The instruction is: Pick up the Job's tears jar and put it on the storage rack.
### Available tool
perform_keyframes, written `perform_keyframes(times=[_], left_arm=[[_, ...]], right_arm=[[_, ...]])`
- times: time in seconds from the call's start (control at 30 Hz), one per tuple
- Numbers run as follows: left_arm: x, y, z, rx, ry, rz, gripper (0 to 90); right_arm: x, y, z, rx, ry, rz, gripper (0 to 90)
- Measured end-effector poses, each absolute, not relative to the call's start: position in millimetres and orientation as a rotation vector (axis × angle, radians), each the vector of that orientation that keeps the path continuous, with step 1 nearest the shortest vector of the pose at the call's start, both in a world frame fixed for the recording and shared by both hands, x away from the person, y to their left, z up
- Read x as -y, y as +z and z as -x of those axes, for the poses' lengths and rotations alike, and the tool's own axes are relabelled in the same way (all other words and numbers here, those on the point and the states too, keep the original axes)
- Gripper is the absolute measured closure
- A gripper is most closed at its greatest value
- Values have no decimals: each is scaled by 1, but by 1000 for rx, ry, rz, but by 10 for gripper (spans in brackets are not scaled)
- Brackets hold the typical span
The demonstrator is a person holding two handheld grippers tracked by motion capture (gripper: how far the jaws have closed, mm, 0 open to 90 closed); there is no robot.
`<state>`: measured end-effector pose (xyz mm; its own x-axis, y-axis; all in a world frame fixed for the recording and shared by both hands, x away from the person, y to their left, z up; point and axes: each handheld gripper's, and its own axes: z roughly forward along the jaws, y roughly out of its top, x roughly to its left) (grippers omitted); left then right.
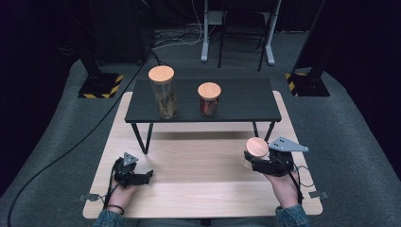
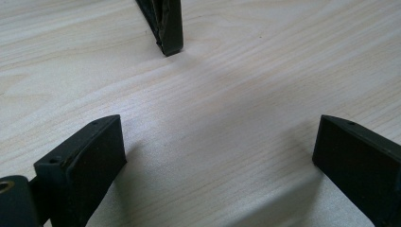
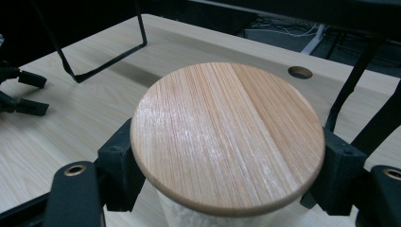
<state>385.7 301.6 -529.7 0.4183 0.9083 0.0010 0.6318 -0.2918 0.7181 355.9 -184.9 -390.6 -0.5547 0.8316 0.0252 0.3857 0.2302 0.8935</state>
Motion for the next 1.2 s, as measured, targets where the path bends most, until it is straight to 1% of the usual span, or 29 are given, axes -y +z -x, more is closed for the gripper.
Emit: perform_keyframes(times=[1.2], left_arm=[[-301, -530, -386, -1299, 552, -2030, 27]], right_arm=[[177, -315, -371, -2024, 1301, -1063, 253]])
